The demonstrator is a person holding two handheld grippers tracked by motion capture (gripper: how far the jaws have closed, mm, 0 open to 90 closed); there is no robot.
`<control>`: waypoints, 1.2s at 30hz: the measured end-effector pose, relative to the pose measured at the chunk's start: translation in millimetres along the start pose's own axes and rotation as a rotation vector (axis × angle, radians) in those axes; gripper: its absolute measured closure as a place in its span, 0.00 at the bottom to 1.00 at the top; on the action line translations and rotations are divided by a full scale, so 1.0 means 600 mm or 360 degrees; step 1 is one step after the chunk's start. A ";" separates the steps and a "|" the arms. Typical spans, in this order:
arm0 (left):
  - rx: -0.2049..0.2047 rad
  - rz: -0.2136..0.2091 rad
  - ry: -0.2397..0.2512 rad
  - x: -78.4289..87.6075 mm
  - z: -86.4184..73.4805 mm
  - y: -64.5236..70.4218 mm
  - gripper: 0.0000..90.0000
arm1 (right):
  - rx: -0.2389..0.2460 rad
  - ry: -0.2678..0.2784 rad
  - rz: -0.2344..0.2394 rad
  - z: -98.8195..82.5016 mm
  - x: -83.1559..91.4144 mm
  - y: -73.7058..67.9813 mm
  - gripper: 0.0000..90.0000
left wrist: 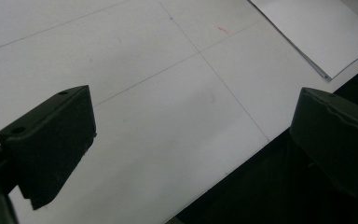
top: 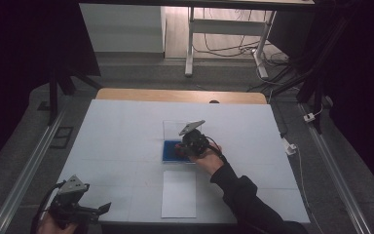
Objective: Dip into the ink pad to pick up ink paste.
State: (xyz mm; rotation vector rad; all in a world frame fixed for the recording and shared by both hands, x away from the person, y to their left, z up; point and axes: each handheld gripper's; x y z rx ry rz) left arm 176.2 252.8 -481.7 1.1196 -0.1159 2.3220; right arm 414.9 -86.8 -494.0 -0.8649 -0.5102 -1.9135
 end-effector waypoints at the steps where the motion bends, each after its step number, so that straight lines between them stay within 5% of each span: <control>1: 0.0000 0.0000 0.0000 0.000 0.000 0.000 0.01 | -0.0021 0.0006 0.0020 -0.001 0.000 0.005 0.89; 5: 0.0001 0.0000 -0.0001 0.000 0.000 0.000 0.01 | -0.0072 0.0020 0.0063 -0.005 0.000 0.014 0.90; 13: 0.0000 0.0000 -0.0003 0.000 0.000 0.000 0.01 | 0.0102 -0.0029 -0.0088 0.002 -0.001 -0.017 0.89; 17: 0.0005 -0.0004 0.0002 0.000 0.000 -0.001 0.01 | 0.0017 0.0002 -0.0037 -0.001 0.000 -0.008 0.89; 23: 0.0013 -0.0011 0.0008 0.001 0.000 -0.002 0.01 | 0.0011 -0.0011 -0.0027 0.004 0.003 -0.005 0.89; 31: 0.0012 -0.0010 0.0009 0.001 0.000 -0.002 0.01 | -0.0051 0.0113 -0.0043 0.012 0.034 0.013 0.89; 36: 0.0010 -0.0010 0.0008 0.001 0.000 -0.002 0.01 | -0.0037 0.0106 -0.0023 0.009 0.037 0.018 0.89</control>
Point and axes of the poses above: each handheld gripper's, and its own axes: x roughly backward along the jaws, z roughly out of its top, y roughly to its right
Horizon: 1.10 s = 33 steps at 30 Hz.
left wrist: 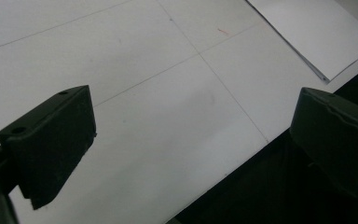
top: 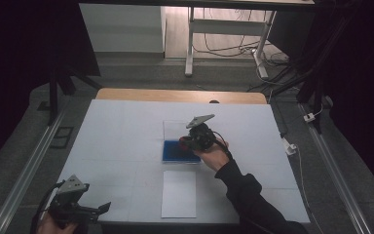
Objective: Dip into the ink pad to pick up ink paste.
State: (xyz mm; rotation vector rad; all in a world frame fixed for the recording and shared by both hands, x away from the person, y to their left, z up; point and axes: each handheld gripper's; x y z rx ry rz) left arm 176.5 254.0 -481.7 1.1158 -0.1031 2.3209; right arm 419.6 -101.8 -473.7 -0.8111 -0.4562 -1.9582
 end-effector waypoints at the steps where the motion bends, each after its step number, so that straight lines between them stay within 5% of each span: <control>1: 0.0000 0.0000 0.0000 0.000 0.000 0.000 0.01 | 0.0015 -0.0013 -0.0009 -0.002 -0.002 0.001 0.89; 18: -0.0002 -0.0002 -0.0003 0.000 0.000 0.000 0.01 | -0.0017 -0.0075 -0.0010 -0.021 -0.027 0.007 0.89; 27: -0.0003 0.0000 -0.0012 -0.001 0.001 0.000 0.01 | 0.0127 -0.0122 -0.0095 -0.016 -0.032 -0.012 0.89; 33: -0.0008 -0.0001 -0.0012 -0.002 0.002 0.001 0.01 | 0.0056 -0.0090 -0.0066 -0.019 -0.033 -0.005 0.89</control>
Point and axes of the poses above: each handheld gripper's, and its own axes: x roughly backward along the jaws, z roughly out of its top, y roughly to its right
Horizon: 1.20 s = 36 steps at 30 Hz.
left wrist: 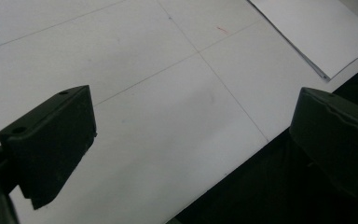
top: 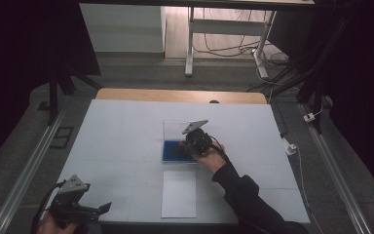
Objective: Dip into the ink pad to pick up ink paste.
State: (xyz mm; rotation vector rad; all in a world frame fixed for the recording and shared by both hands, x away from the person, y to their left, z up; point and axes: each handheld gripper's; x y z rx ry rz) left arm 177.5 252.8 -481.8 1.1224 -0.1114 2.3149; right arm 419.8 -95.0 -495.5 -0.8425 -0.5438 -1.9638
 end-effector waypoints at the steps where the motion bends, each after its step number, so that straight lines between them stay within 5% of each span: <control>1: 0.0001 -0.0001 0.0001 0.000 0.000 0.000 0.01 | -0.0015 0.0007 0.0013 -0.001 0.000 0.003 0.89; 12: 0.0002 -0.0003 0.0001 0.000 0.000 -0.001 0.01 | -0.0144 0.0049 0.0086 -0.009 0.001 0.017 0.89; 27: 0.0002 -0.0004 0.0005 0.001 0.000 -0.001 0.01 | -0.0074 0.0029 0.0046 -0.002 0.004 0.009 0.89; 36: 0.0001 -0.0004 0.0008 0.001 -0.001 -0.001 0.01 | -0.0063 0.0040 0.0087 0.000 0.012 0.003 0.89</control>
Point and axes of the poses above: each handheld gripper's, and its own axes: x roughly backward along the jaws, z roughly out of its top, y roughly to its right
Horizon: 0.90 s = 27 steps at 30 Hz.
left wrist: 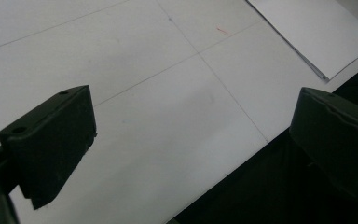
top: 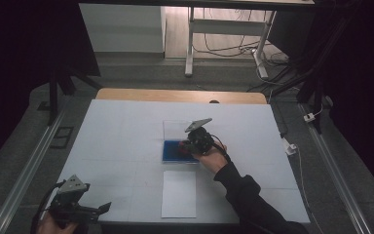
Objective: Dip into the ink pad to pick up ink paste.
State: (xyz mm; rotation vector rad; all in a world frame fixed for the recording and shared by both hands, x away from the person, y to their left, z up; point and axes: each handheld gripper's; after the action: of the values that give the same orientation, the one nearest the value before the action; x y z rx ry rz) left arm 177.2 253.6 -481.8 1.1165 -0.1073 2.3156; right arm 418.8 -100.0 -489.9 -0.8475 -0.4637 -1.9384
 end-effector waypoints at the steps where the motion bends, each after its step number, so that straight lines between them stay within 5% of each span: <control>1: 0.0000 0.0000 0.0000 0.000 0.000 0.000 0.01 | 0.0003 0.0004 0.0001 0.000 0.001 -0.001 0.89; 7: 0.0001 0.0000 0.0003 0.000 0.000 0.000 0.01 | 0.0048 0.0004 0.0008 0.002 0.012 -0.005 0.89; 27: 0.0013 -0.0003 0.0009 0.001 -0.001 -0.001 0.01 | 0.0025 0.0071 0.0068 0.000 0.045 -0.020 0.89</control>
State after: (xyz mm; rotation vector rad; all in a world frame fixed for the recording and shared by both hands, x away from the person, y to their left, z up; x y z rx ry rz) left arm 177.0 254.5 -481.7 1.1132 -0.0948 2.3192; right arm 399.7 -110.6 -469.7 -0.7961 -0.4304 -1.9082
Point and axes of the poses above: each handheld gripper's, and its own axes: x roughly backward along the jaws, z roughly out of its top, y roughly to its right
